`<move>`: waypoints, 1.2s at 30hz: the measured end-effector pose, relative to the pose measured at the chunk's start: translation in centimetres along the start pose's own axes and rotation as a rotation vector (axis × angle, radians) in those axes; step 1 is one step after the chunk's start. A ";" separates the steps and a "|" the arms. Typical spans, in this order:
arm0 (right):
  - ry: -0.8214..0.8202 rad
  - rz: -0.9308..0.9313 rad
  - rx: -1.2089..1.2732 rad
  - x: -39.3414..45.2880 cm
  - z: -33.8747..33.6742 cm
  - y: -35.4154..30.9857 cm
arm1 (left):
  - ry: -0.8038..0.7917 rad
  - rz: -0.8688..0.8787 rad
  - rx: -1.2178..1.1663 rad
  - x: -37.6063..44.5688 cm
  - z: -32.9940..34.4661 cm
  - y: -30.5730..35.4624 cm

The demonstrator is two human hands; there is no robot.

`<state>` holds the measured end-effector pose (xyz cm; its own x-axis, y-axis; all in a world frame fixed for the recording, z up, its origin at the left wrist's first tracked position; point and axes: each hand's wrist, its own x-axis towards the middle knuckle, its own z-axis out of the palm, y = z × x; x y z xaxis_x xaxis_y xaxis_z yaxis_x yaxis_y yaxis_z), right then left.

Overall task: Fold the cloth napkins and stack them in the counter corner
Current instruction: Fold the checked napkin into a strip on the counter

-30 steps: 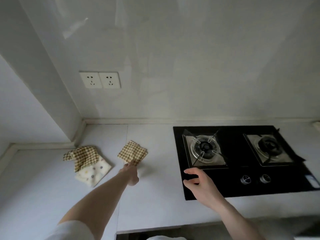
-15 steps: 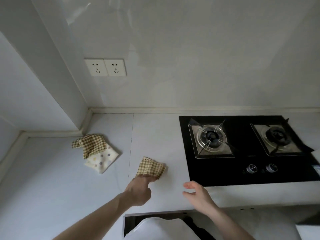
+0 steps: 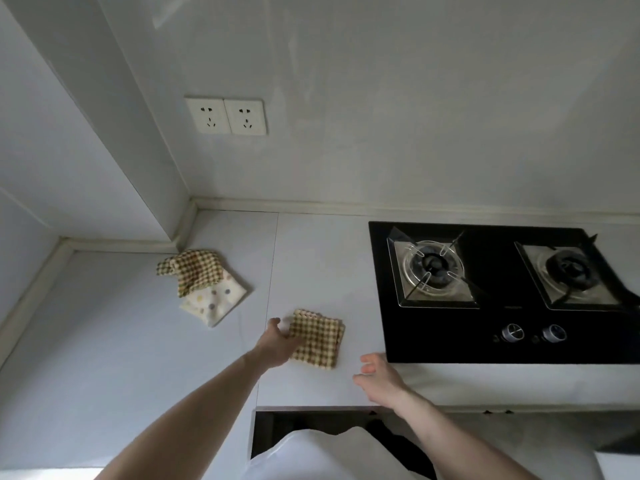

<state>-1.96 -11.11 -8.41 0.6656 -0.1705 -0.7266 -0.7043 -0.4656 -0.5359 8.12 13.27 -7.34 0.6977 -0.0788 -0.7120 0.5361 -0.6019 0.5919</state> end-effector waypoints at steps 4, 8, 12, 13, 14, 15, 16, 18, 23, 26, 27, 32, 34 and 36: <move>-0.015 0.010 -0.006 0.2 -0.1 0.2 | 0.017 -0.044 0.181 -0.2 1.7 -0.7; -0.022 0.004 -0.011 0.1 0.3 0.4 | 0.029 -0.034 0.454 -0.2 2.1 -1.5; -0.060 -0.026 -0.084 -0.3 0.7 0.4 | 0.228 0.115 0.530 -0.2 2.2 -0.3; -0.075 -0.036 -0.110 -0.4 0.7 0.3 | 0.225 0.172 0.554 0.1 2.3 0.0; -0.092 -0.048 -0.138 -0.6 0.7 0.3 | 0.195 0.219 0.583 0.3 2.5 0.4; -0.104 -0.057 -0.160 -0.6 0.8 0.3 | 0.154 0.247 0.613 0.6 2.6 0.8; -0.113 -0.063 -0.179 -0.7 0.8 0.3 | 0.124 0.253 0.641 0.8 2.8 1.2; -0.134 -0.060 -0.188 -0.7 0.9 0.5 | 0.111 0.229 0.665 1.5 3.2 1.6; -0.121 -0.031 -0.165 -0.4 0.4 0.6 | 0.191 0.179 0.660 1.8 3.6 0.6; -0.047 -0.018 -0.131 -0.2 0.0 0.4 | 0.224 0.195 0.587 1.0 3.4 -0.2; -0.022 -0.018 -0.128 -0.1 -0.1 0.2 | 0.227 0.215 0.553 0.8 3.3 -0.5; 0.054 -0.093 -0.076 0.4 -0.1 -1.7 | 0.066 0.256 0.307 -0.7 2.7 -1.5; 0.037 -0.146 -0.072 0.6 0.0 -2.9 | 0.008 0.281 0.262 -1.2 2.2 -1.3; -0.017 -0.202 -0.083 0.7 0.4 -4.1 | -0.023 0.298 0.237 -1.7 1.7 -1.0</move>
<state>1.29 -8.98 -6.89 0.7866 -0.0525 -0.6153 -0.5338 -0.5587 -0.6348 5.57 12.62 -7.40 0.7940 -0.2949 -0.5316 0.1840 -0.7169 0.6725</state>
